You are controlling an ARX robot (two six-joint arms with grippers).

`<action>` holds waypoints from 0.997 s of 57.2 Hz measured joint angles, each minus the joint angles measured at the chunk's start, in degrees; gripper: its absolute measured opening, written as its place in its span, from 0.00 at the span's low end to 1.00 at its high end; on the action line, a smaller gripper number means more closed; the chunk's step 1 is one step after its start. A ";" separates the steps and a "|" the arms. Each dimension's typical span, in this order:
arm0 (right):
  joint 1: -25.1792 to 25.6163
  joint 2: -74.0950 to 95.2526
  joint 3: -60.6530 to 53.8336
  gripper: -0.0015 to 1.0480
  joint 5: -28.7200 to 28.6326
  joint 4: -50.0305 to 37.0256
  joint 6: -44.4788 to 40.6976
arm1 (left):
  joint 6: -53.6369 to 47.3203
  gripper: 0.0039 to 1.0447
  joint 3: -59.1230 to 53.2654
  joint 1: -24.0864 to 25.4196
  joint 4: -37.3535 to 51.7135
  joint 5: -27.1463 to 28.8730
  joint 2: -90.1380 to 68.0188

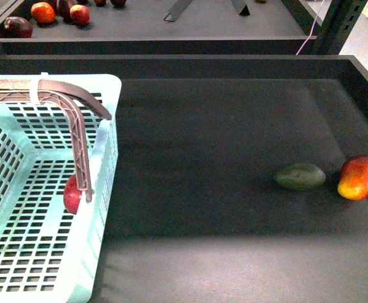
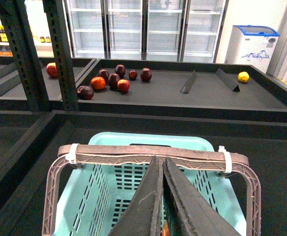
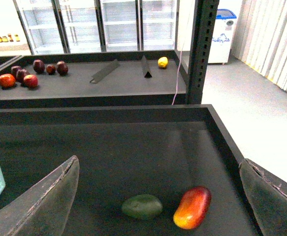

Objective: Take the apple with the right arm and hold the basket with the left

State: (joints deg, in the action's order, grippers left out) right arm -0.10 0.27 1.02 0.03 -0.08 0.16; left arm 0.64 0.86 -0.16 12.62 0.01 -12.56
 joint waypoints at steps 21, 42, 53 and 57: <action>0.00 0.00 0.00 0.92 -0.02 0.00 0.00 | -0.02 0.03 0.00 0.00 -12.44 0.00 12.09; 0.00 0.00 0.00 0.92 0.00 0.00 0.00 | -0.02 0.03 0.00 0.00 -12.52 0.00 12.20; 0.00 0.00 0.00 0.92 0.00 0.00 0.00 | -0.02 0.03 0.00 0.00 -12.52 0.00 12.20; 0.00 0.00 0.00 0.92 0.00 0.00 0.00 | -0.02 0.03 0.00 0.00 -12.52 0.00 12.20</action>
State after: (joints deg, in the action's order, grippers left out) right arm -0.10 0.27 1.02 0.03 -0.08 0.16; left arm 0.62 0.86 -0.16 0.10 0.01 -0.36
